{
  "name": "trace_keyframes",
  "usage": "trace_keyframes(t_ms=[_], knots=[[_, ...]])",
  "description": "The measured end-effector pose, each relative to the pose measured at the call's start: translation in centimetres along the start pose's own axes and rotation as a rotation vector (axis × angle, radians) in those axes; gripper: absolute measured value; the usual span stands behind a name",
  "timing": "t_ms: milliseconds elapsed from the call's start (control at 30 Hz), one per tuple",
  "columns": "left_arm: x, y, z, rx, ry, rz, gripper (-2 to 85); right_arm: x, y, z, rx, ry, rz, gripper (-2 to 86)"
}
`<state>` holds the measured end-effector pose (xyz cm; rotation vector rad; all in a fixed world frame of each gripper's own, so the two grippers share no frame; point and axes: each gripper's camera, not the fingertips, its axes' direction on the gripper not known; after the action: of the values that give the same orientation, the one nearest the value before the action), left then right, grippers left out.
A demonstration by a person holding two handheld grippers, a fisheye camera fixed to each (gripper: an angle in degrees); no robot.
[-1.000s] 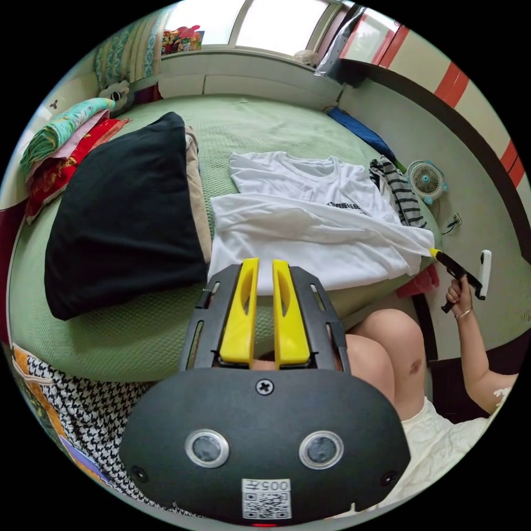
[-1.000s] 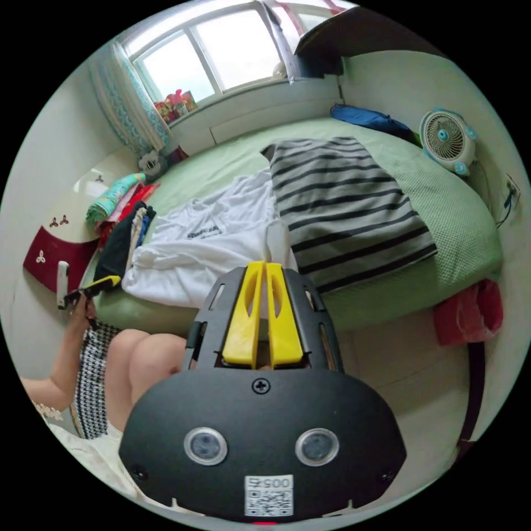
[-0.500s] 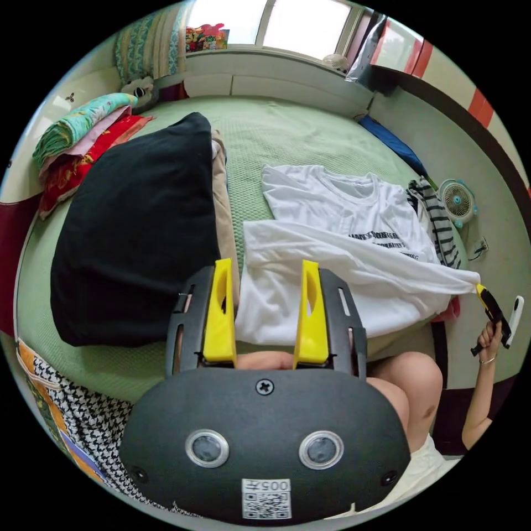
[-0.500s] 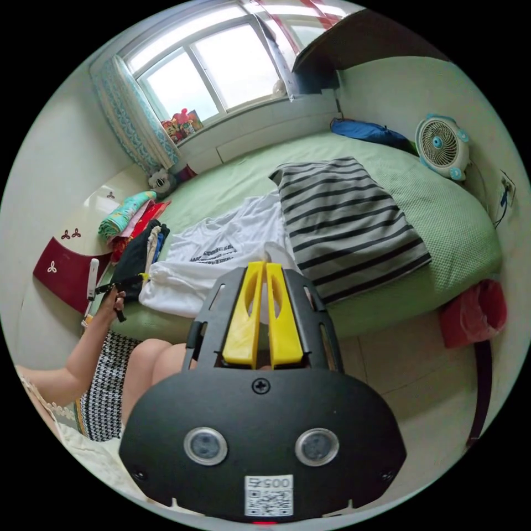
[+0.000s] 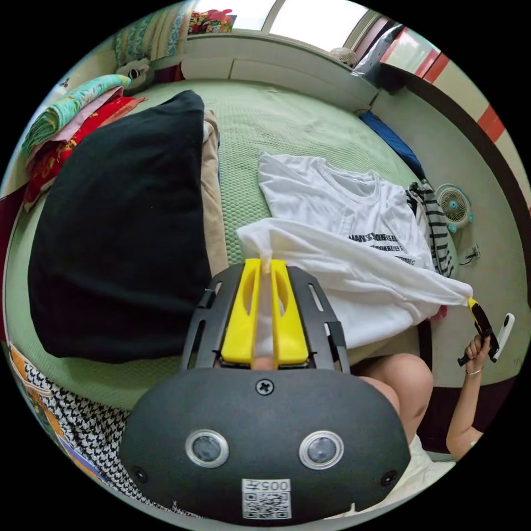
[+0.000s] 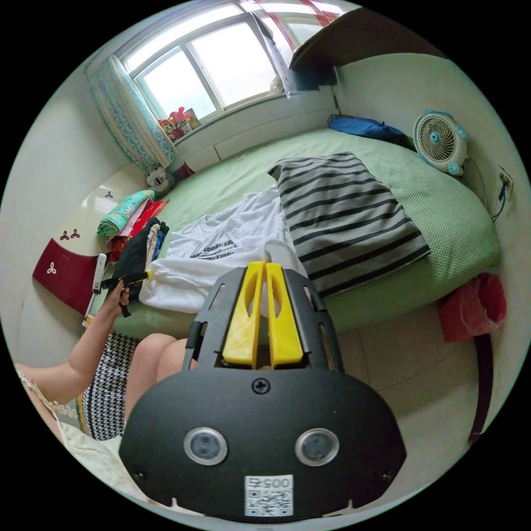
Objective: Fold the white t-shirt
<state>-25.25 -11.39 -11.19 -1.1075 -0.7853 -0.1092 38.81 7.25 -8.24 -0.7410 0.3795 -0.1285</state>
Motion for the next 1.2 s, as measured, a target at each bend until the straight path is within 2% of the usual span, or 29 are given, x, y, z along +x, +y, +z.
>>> trace_keyframes(t_ms=[267, 733, 1200], knots=[[1.1, 4.9, -7.3, 0.062, 0.051, 0.132, 4.1, -1.2, 1.9, -6.0, 0.055, -0.019, -0.013, -0.9], [0.0, 15.6, -16.0, -0.024, 0.228, 0.238, 4.0, -1.1, 7.3, -16.1, 0.107, -0.020, 0.027, -0.9], [-0.2, 26.0, -22.7, 0.026, 0.377, 0.199, 3.2, 2.5, 12.4, -22.6, 0.137, -0.100, 0.144, -0.9]])
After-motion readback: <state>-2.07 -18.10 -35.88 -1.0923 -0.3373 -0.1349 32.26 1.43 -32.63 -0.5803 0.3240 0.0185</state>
